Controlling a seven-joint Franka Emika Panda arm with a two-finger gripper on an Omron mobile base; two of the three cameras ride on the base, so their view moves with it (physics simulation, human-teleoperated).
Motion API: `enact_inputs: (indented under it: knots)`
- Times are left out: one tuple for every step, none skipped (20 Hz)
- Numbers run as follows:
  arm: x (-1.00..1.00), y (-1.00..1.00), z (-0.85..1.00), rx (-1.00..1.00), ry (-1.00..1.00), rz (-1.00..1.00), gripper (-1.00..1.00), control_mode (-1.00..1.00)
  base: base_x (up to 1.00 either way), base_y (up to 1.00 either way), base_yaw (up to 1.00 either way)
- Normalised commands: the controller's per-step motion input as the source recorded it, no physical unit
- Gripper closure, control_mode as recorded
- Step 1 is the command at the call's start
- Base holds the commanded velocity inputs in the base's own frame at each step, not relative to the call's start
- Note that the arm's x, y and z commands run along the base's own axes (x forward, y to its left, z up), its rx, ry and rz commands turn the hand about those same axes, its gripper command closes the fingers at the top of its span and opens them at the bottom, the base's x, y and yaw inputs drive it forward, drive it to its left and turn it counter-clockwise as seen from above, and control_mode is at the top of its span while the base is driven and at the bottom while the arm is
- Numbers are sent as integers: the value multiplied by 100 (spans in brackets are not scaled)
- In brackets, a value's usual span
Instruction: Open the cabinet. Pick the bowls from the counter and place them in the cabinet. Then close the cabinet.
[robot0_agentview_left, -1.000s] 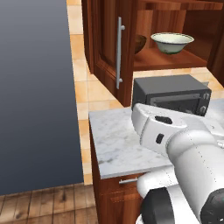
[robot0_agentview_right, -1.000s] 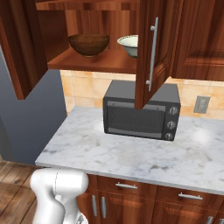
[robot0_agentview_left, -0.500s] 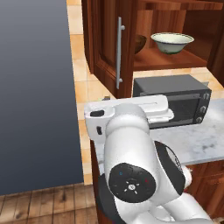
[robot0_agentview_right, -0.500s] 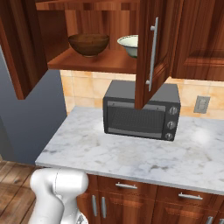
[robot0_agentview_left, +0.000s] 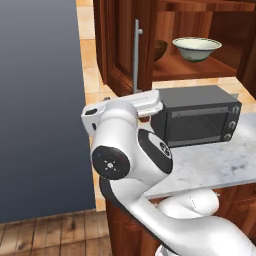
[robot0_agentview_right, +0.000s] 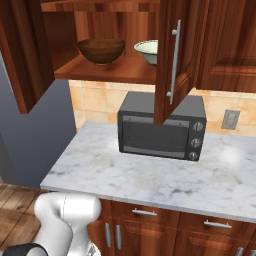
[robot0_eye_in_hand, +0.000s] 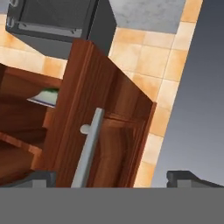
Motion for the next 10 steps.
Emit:
enact_inputs:
  knots:
    - [80, -9, -24, 0, 0, 0, -100, -100, 0, 0, 0]
    - [76, -19, -30, 0, 0, 0, -100, -100, 0, 0, 0]
    - [68, -37, -26, 0, 0, 0, -100, -100, 0, 0, 0]
    - [59, -59, -26, 0, 0, 0, -100, -100, 0, 0, 0]
    - [56, -75, -24, 0, 0, 0, -100, -100, 0, 0, 0]
    - [60, -86, -26, 0, 0, 0, -100, -100, 0, 0, 0]
    - [61, -94, -24, 0, -1, 0, -100, -100, 0, 0, 0]
    - [69, -100, -24, 0, 0, 0, -100, -100, 0, 0, 0]
    - [74, -100, -24, 1, 0, 0, -100, -100, 0, 0, 0]
    - [79, -100, -24, 1, 0, 0, -100, -100, 0, 0, 0]
